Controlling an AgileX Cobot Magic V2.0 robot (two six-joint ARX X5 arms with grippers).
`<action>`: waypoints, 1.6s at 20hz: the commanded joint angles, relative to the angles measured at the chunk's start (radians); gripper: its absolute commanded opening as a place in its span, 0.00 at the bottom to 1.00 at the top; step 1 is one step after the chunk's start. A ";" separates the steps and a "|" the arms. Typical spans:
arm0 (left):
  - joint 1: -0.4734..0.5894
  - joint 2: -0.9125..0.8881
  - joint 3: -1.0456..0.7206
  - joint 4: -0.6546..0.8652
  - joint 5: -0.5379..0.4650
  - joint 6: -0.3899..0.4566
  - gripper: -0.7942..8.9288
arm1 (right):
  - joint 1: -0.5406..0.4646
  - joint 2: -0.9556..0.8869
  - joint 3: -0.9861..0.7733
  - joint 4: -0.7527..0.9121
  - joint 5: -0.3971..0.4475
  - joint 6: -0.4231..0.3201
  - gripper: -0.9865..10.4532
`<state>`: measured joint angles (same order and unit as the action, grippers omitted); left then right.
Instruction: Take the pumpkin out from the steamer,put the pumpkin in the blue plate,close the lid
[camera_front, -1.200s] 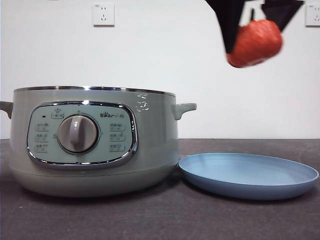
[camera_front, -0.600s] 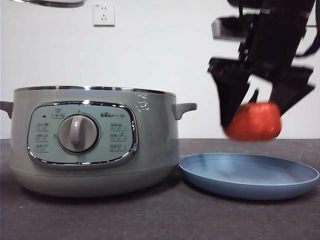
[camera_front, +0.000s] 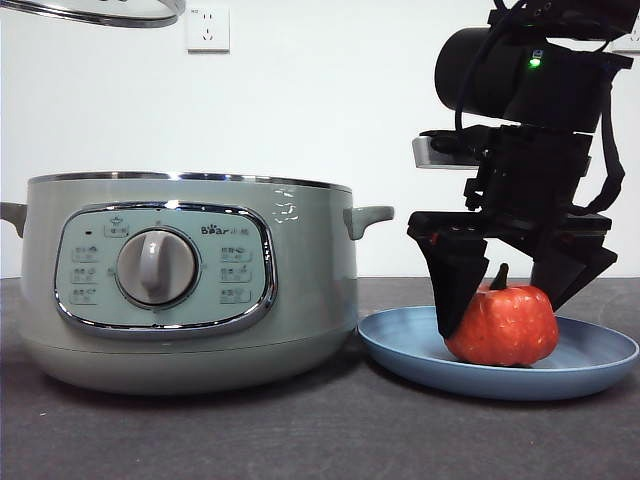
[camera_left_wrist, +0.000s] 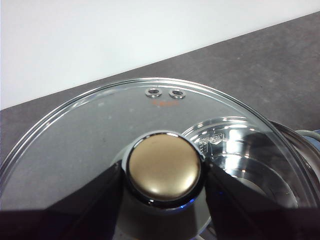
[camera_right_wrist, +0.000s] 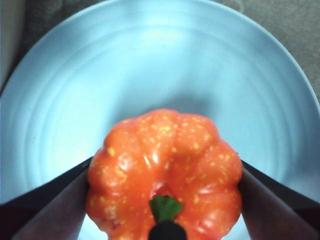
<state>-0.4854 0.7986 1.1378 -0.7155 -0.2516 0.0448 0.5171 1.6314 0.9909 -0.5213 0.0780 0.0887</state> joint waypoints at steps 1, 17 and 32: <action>0.000 -0.011 0.010 0.057 -0.003 0.008 0.07 | 0.000 0.006 -0.009 -0.005 -0.001 0.019 0.56; 0.000 0.245 0.010 0.136 0.263 0.000 0.07 | 0.000 -0.354 -0.008 -0.014 0.007 0.026 0.56; -0.016 0.541 0.010 0.218 0.338 0.001 0.07 | -0.039 -0.594 -0.008 -0.038 0.010 0.027 0.55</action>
<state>-0.4995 1.3369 1.1385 -0.5266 0.0883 0.0437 0.4801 1.0367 0.9905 -0.5613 0.0856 0.1085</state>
